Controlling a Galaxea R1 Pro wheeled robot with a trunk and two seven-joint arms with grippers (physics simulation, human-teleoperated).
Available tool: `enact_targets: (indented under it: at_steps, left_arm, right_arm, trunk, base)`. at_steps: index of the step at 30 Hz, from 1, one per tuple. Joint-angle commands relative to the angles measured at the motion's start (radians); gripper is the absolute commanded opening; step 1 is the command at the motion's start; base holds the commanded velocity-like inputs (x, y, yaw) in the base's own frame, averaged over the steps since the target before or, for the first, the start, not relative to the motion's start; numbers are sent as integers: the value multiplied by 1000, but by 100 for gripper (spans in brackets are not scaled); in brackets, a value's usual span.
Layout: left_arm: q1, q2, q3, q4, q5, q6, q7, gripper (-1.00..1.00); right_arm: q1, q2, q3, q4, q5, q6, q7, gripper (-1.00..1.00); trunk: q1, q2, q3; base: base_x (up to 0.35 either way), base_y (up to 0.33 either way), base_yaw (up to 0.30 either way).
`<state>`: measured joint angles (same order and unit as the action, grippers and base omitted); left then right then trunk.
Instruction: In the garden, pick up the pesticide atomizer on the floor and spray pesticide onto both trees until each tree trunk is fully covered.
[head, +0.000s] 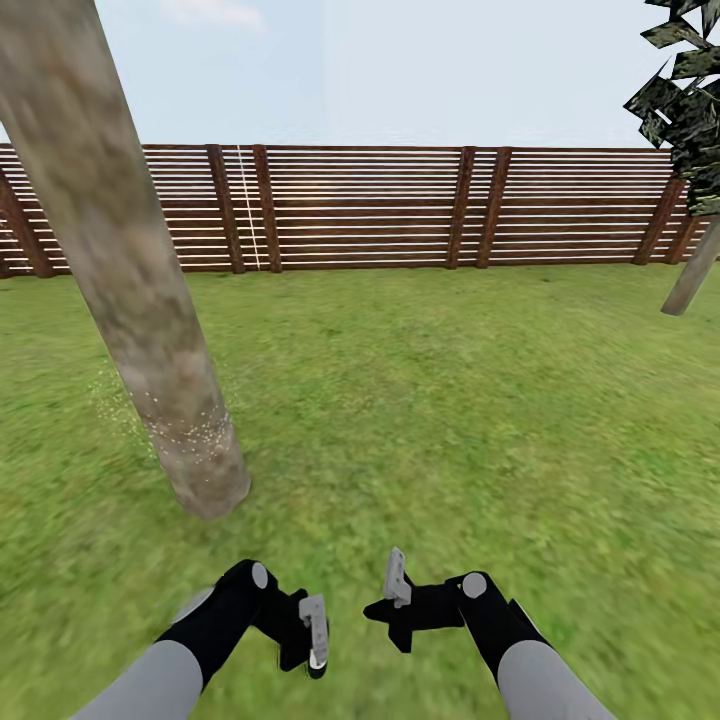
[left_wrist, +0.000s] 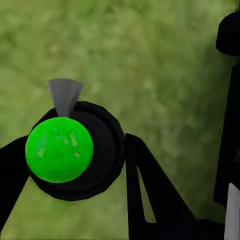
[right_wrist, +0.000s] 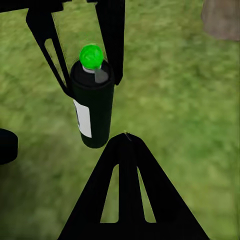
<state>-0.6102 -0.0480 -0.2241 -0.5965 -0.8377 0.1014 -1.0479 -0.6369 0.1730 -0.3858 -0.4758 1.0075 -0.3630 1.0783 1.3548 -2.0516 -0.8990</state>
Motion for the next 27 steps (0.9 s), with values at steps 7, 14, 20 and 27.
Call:
enact_targets:
  at_steps: [7,14,20,27]
  left_arm:
    - [0,-35,-1,0,-6,46,12,-100]
    - [0,-52,-3,0,-6,57,34,-100]
    - [0,-79,-6,0,-6,57,35,-100]
    - [0,-95,-6,-1,-6,57,46,-100]
  right_arm:
    - [0,1,-8,-1,8,-4,5,-100]
    - [0,1,-8,-1,8,-4,5,-100]
    - [0,1,-8,-1,8,-4,5,-100]
    - [-1,1,-8,-1,8,-4,5,-100]
  trunk:
    - [0,0,-1]
    - [0,0,-1]
    - [0,0,-1]
    - [0,0,-1]
  base:
    - [0,0,0]
    - [0,0,0]
    - [0,0,0]
    - [0,0,0]
